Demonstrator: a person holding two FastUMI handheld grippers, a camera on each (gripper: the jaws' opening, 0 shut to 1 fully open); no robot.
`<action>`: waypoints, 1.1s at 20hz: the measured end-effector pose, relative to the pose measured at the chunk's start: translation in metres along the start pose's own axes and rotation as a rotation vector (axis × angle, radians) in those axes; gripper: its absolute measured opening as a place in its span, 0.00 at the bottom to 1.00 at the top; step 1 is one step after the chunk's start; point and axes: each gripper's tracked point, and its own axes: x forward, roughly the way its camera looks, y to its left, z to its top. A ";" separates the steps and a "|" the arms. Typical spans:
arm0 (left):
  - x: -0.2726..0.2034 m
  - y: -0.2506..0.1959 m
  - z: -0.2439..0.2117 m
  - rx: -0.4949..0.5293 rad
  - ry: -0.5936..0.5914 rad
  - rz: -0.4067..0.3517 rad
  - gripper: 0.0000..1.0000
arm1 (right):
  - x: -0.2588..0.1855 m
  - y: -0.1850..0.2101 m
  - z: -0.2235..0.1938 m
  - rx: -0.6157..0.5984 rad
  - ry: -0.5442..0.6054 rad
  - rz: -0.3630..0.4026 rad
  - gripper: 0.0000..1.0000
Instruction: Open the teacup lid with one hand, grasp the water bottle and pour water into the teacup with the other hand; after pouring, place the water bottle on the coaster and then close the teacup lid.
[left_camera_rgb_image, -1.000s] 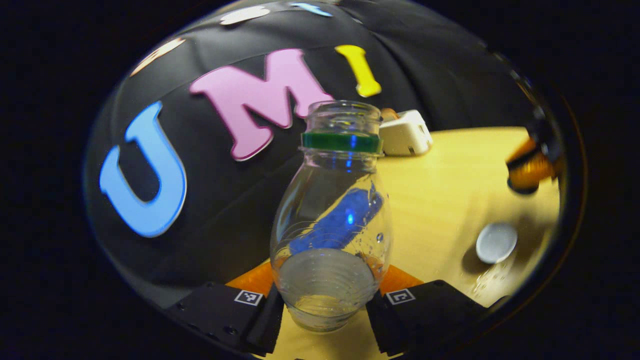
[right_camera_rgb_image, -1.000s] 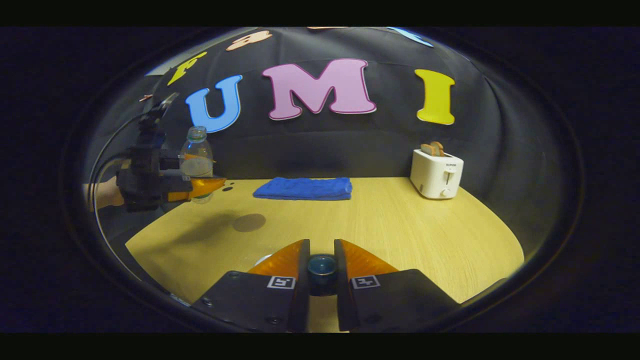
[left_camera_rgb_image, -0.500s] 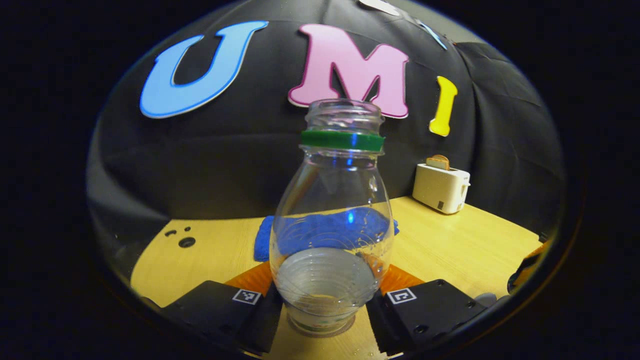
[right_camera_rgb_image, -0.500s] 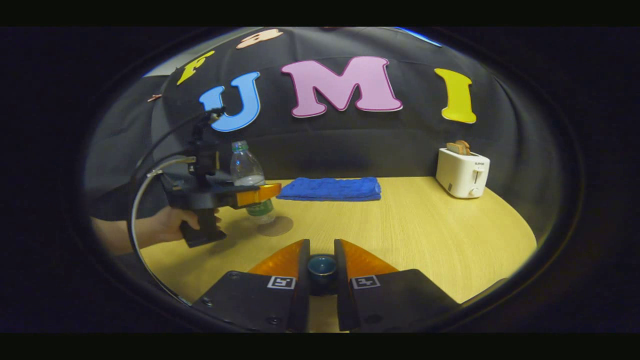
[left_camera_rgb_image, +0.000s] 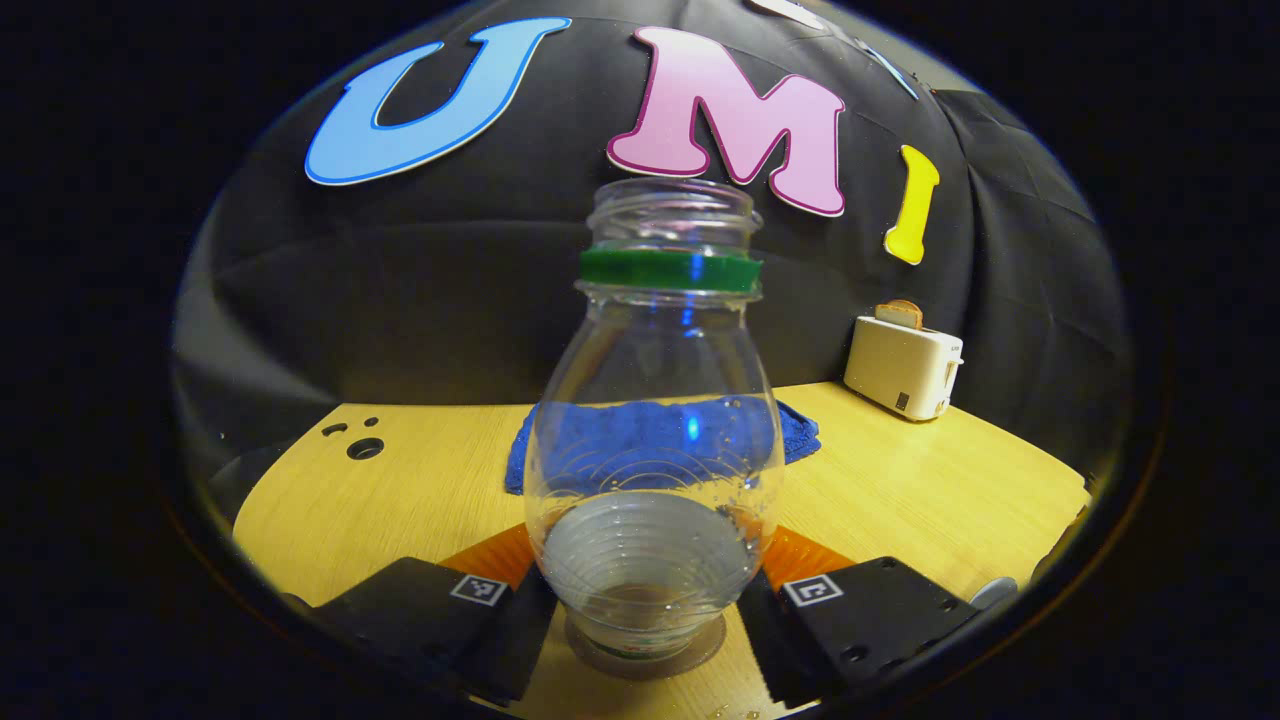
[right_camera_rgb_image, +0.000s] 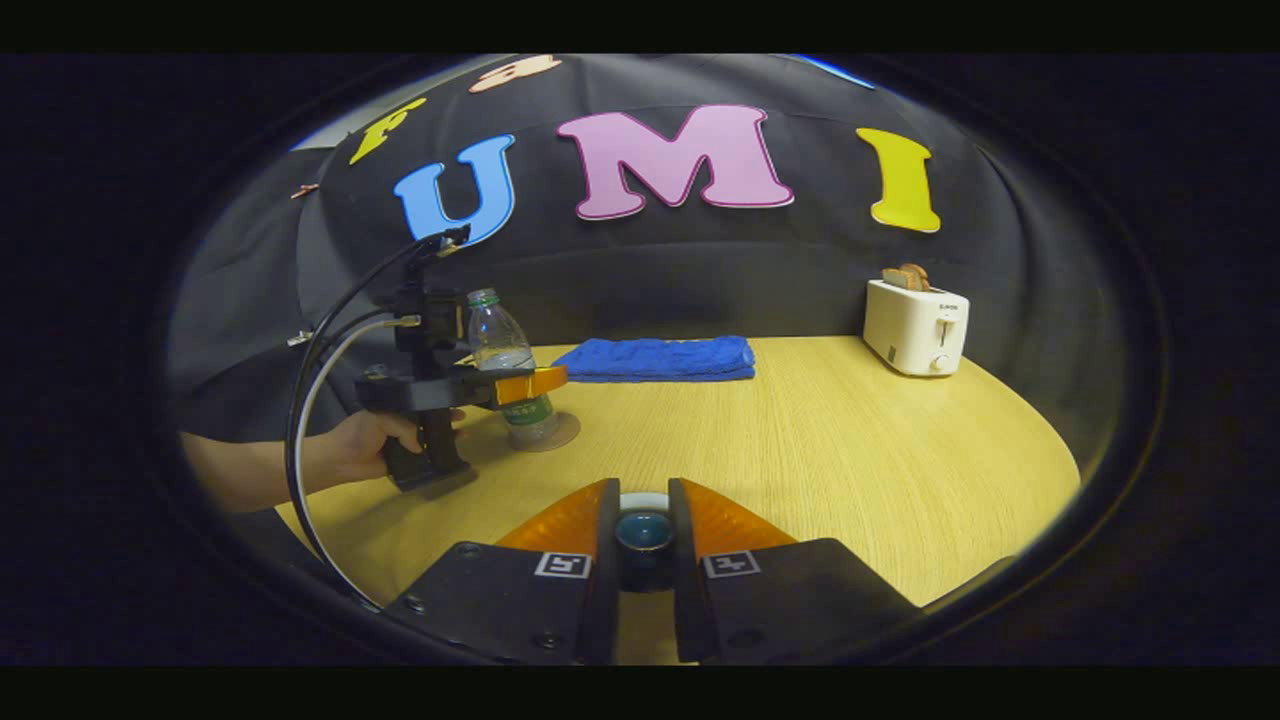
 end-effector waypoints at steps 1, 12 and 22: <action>-0.005 -0.003 0.001 -0.003 -0.004 -0.004 0.87 | 0.000 0.000 0.000 0.000 0.000 0.000 0.25; -0.096 -0.010 -0.030 -0.067 0.074 0.010 0.95 | 0.003 -0.001 -0.003 0.002 -0.010 0.006 0.25; -0.170 -0.016 -0.037 -0.106 0.059 0.023 0.95 | 0.033 0.007 -0.010 -0.040 -0.073 0.038 0.25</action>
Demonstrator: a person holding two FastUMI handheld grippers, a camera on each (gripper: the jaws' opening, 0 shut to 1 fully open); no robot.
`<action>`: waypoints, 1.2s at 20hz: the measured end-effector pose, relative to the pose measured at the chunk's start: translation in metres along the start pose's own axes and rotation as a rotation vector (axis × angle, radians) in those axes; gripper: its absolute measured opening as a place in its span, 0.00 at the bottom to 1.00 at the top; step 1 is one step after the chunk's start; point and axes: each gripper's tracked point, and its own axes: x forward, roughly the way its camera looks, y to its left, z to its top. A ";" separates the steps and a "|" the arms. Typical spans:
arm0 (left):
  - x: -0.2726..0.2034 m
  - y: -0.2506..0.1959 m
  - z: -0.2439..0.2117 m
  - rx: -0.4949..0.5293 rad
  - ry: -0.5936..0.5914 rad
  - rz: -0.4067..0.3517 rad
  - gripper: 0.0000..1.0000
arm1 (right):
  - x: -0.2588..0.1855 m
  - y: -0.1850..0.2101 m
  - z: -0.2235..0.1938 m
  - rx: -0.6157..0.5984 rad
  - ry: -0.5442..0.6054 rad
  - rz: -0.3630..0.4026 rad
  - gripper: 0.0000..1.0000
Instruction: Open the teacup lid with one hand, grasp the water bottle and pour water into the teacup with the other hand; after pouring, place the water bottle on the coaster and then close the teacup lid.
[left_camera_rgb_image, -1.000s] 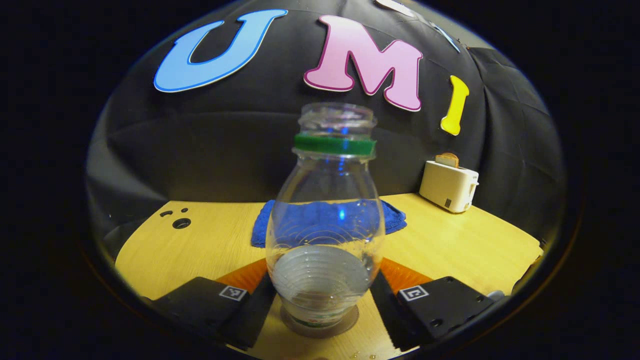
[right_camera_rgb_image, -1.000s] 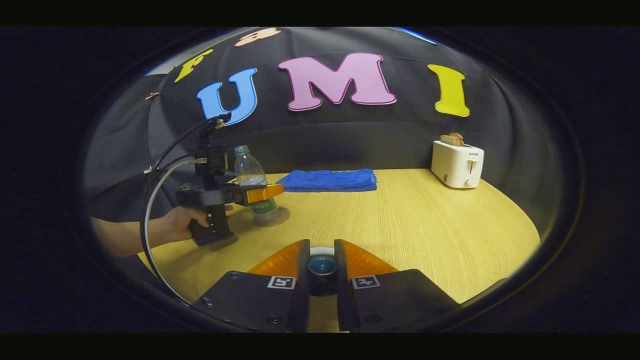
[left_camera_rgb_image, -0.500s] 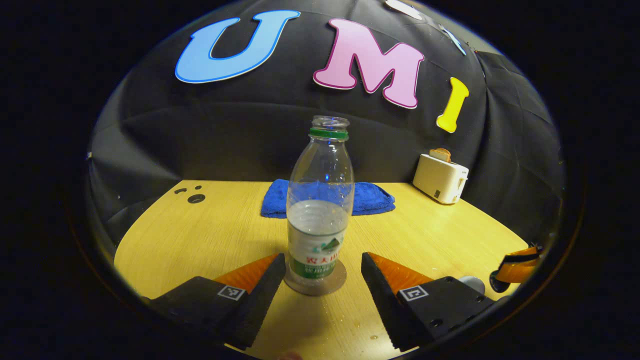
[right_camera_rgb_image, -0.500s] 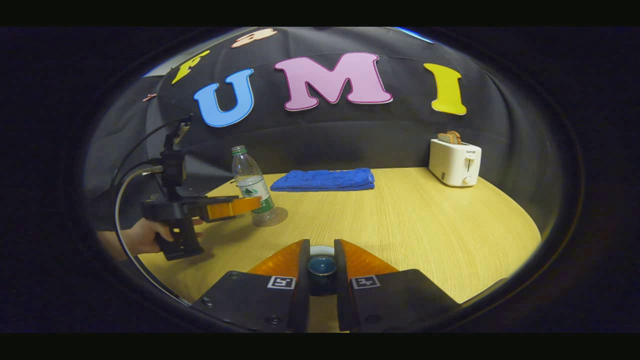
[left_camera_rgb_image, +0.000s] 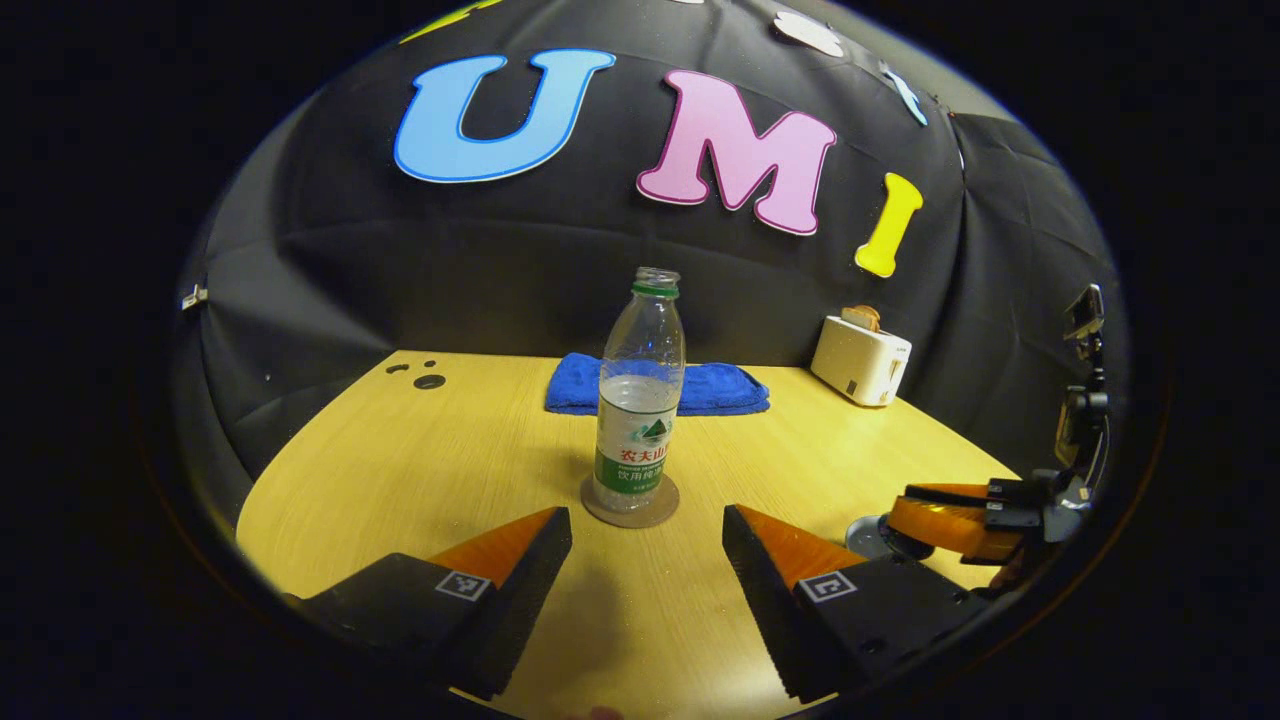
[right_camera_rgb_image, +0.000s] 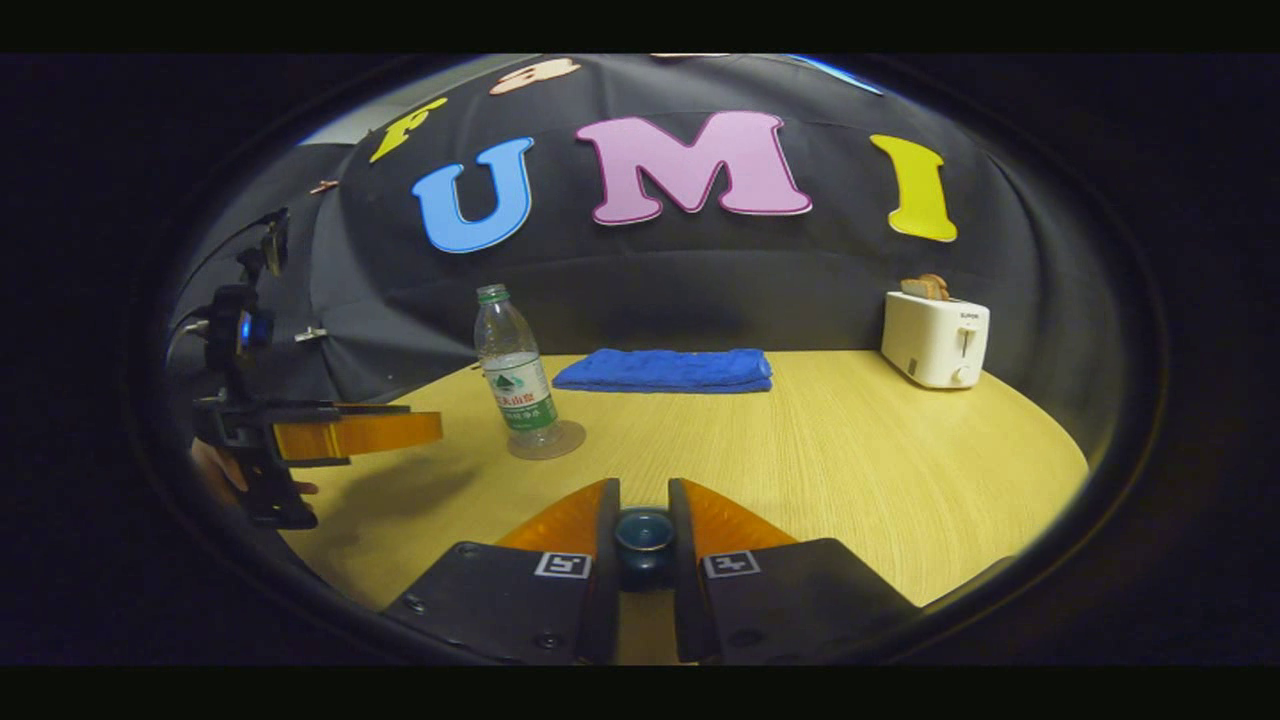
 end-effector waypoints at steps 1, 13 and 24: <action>-0.001 0.001 -0.003 -0.011 0.002 0.002 0.96 | 0.003 0.000 0.000 -0.001 -0.005 -0.001 0.26; -0.002 -0.002 -0.011 -0.032 -0.003 0.016 0.96 | 0.012 0.006 -0.019 -0.035 0.011 0.026 0.29; -0.044 -0.020 0.048 -0.006 -0.053 0.062 0.96 | -0.025 -0.008 0.042 0.021 -0.033 0.006 0.77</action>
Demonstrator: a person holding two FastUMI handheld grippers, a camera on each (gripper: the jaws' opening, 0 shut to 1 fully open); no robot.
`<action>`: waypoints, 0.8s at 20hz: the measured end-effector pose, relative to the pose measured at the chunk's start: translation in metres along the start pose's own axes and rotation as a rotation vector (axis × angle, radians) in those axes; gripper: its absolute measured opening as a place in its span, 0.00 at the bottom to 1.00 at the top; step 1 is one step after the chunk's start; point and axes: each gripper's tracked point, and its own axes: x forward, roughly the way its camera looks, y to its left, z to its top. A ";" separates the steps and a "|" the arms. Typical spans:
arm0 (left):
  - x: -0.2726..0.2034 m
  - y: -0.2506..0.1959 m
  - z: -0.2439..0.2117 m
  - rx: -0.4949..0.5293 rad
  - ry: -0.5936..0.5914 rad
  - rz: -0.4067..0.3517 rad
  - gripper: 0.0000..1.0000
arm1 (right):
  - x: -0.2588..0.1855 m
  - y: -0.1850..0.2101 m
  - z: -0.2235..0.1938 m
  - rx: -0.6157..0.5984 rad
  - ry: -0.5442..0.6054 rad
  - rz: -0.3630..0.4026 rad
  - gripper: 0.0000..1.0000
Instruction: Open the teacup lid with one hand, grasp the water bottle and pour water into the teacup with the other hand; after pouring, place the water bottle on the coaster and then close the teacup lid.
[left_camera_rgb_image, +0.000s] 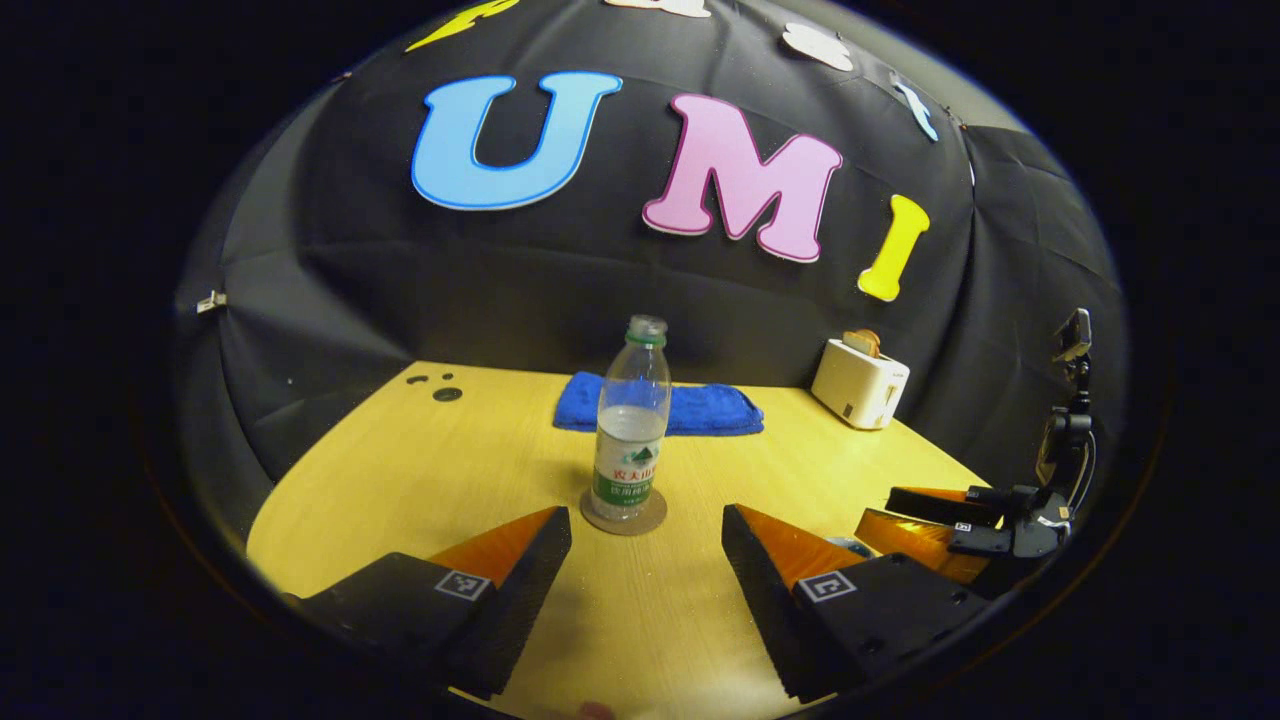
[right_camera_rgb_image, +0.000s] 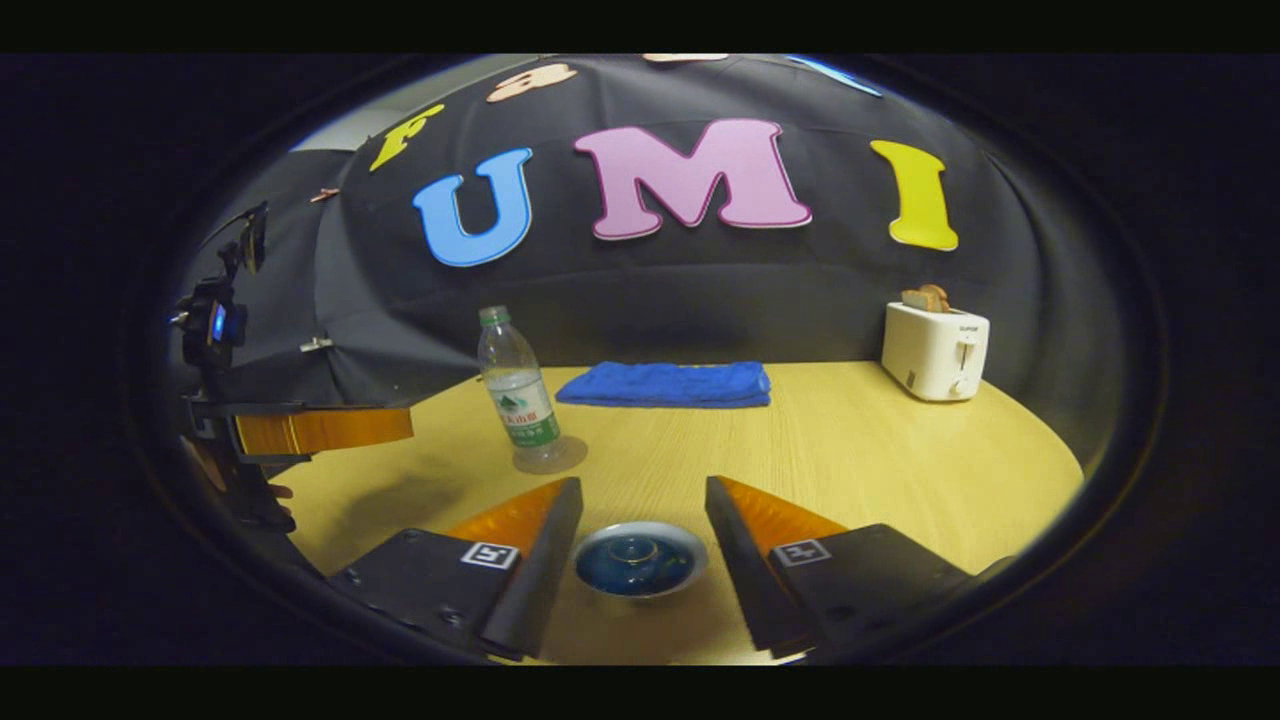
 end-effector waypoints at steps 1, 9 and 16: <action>-0.007 0.000 0.011 0.005 -0.013 0.023 0.96 | -0.009 -0.003 0.012 0.003 -0.006 -0.008 0.87; -0.075 -0.029 0.115 0.011 -0.142 0.098 0.95 | -0.071 -0.034 0.097 -0.076 -0.058 -0.071 0.99; -0.141 -0.056 0.160 0.002 -0.254 0.182 0.95 | -0.104 -0.029 0.164 -0.052 -0.142 -0.115 0.98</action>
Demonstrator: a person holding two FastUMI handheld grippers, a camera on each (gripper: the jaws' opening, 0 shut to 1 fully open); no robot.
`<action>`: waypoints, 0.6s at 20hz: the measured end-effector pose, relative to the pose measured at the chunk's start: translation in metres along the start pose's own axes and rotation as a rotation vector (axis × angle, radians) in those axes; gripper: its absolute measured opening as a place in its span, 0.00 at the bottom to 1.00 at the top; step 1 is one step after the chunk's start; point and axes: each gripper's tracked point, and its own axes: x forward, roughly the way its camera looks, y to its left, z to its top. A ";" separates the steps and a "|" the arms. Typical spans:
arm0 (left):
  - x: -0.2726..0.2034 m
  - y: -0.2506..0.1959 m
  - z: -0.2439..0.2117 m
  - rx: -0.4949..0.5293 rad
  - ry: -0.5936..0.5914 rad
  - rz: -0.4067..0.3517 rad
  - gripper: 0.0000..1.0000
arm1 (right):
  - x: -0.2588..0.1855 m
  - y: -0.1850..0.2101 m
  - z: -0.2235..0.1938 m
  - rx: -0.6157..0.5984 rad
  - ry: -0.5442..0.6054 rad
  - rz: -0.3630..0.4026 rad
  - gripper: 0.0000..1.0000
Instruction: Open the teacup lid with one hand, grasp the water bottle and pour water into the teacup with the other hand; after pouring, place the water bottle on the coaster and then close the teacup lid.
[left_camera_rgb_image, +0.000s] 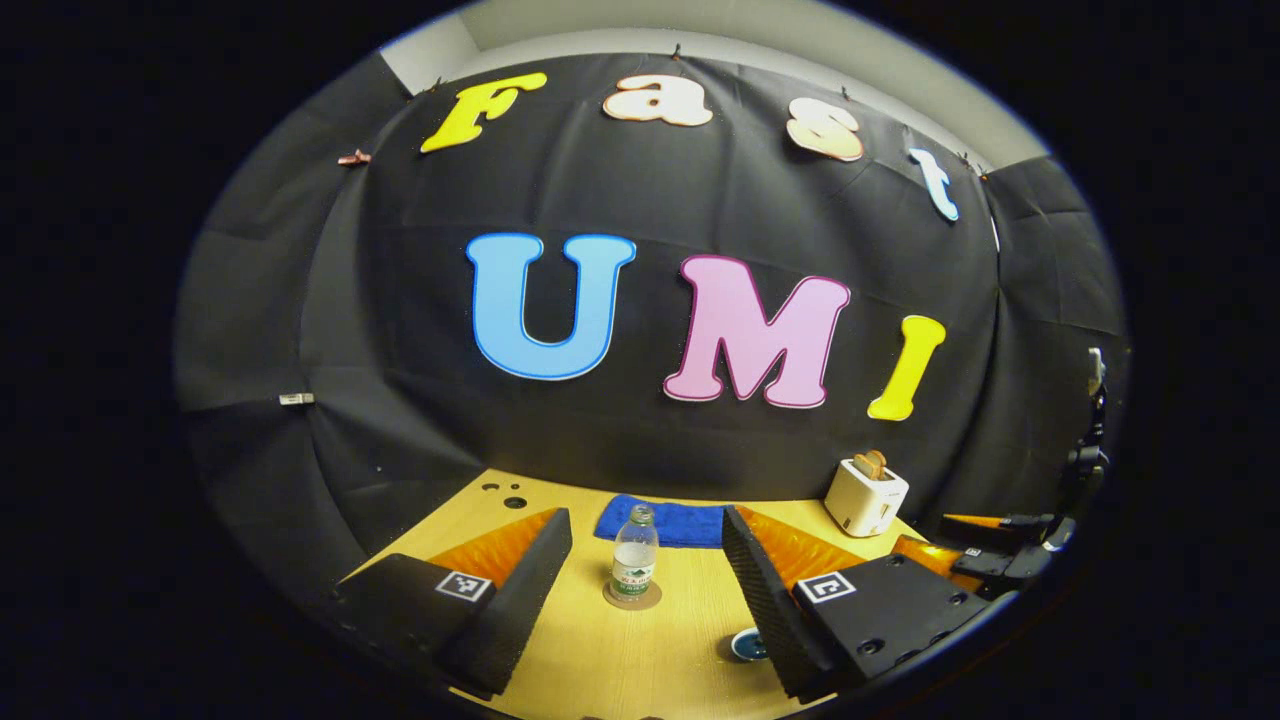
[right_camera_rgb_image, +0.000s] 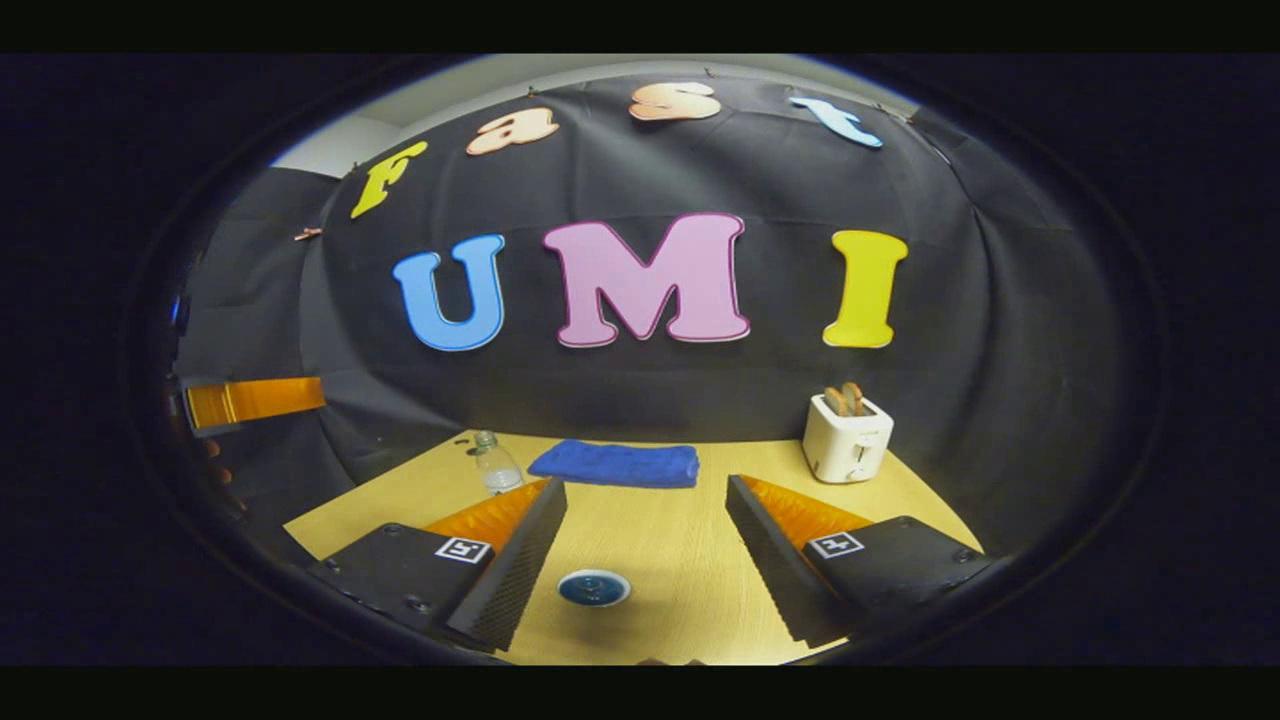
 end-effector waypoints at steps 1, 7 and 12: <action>-0.008 -0.003 -0.002 0.008 0.007 -0.009 0.95 | -0.005 0.001 0.006 -0.007 -0.006 -0.004 0.99; -0.032 -0.008 0.008 0.097 0.028 -0.064 0.95 | -0.045 0.008 0.010 0.015 0.009 -0.053 0.98; -0.035 -0.009 0.017 0.097 -0.005 -0.125 0.95 | -0.060 0.013 0.018 0.005 0.009 -0.085 0.99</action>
